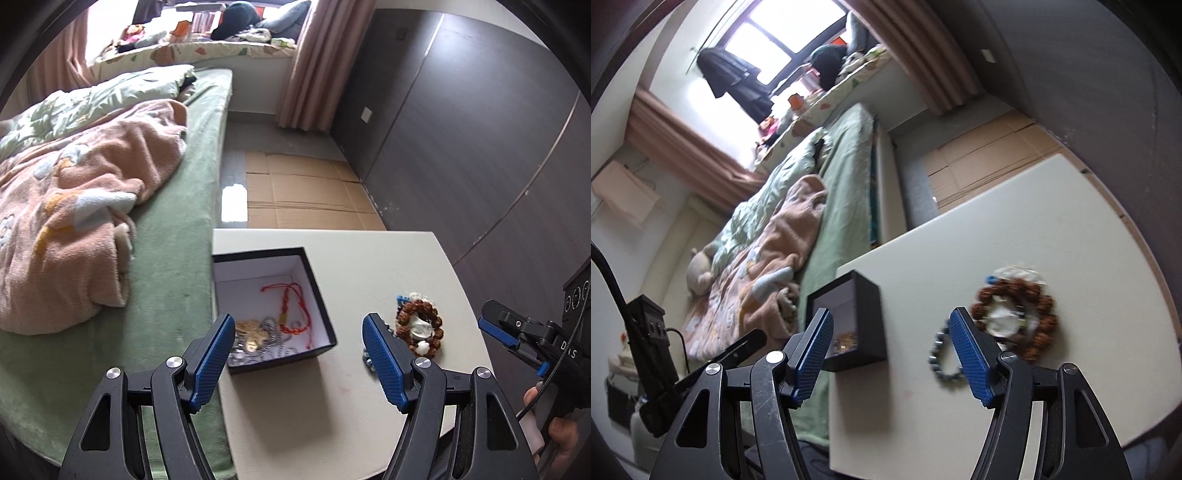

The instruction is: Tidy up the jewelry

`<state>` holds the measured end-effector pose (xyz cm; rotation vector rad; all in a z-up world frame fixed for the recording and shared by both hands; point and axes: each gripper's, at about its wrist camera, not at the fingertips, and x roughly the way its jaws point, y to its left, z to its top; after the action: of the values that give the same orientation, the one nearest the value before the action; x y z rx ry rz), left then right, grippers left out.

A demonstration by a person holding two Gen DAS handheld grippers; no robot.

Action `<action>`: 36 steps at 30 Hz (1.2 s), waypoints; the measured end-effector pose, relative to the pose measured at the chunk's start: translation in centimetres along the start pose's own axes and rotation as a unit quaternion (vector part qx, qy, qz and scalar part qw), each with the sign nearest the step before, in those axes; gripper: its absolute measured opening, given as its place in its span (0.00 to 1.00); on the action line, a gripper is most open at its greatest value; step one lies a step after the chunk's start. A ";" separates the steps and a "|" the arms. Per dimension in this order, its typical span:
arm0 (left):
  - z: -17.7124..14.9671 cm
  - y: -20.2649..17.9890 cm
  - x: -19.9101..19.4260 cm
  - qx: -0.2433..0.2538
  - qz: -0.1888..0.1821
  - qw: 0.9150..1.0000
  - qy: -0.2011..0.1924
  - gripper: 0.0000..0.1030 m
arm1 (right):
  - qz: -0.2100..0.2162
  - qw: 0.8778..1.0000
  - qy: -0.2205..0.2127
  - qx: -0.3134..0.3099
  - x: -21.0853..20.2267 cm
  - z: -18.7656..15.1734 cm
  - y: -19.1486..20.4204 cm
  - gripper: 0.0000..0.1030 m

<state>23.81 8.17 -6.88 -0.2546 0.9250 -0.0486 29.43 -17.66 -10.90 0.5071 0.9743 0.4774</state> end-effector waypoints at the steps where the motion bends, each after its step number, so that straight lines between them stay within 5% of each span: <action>1: -0.2 -0.6 0.4 0.005 -0.002 1.000 0.004 0.70 | -0.003 1.000 -0.003 0.006 -0.3 -0.1 -0.7 0.64; 12: -2.2 -4.6 2.9 0.035 -0.002 0.999 0.032 0.70 | -0.006 0.999 -0.012 0.046 -0.9 -1.2 -6.2 0.64; 22: -3.9 -6.8 7.0 0.018 0.006 0.997 0.072 0.43 | 0.010 0.997 -0.018 0.074 -0.7 -1.9 -9.9 0.63; 36: -5.7 -8.3 12.3 0.013 0.033 0.993 0.109 0.32 | 0.046 0.995 0.007 0.090 1.6 -2.4 -11.6 0.51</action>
<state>27.21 -2.84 -17.80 -0.1967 1.1479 -0.0279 29.89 -25.39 -20.00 0.7155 1.0156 0.4786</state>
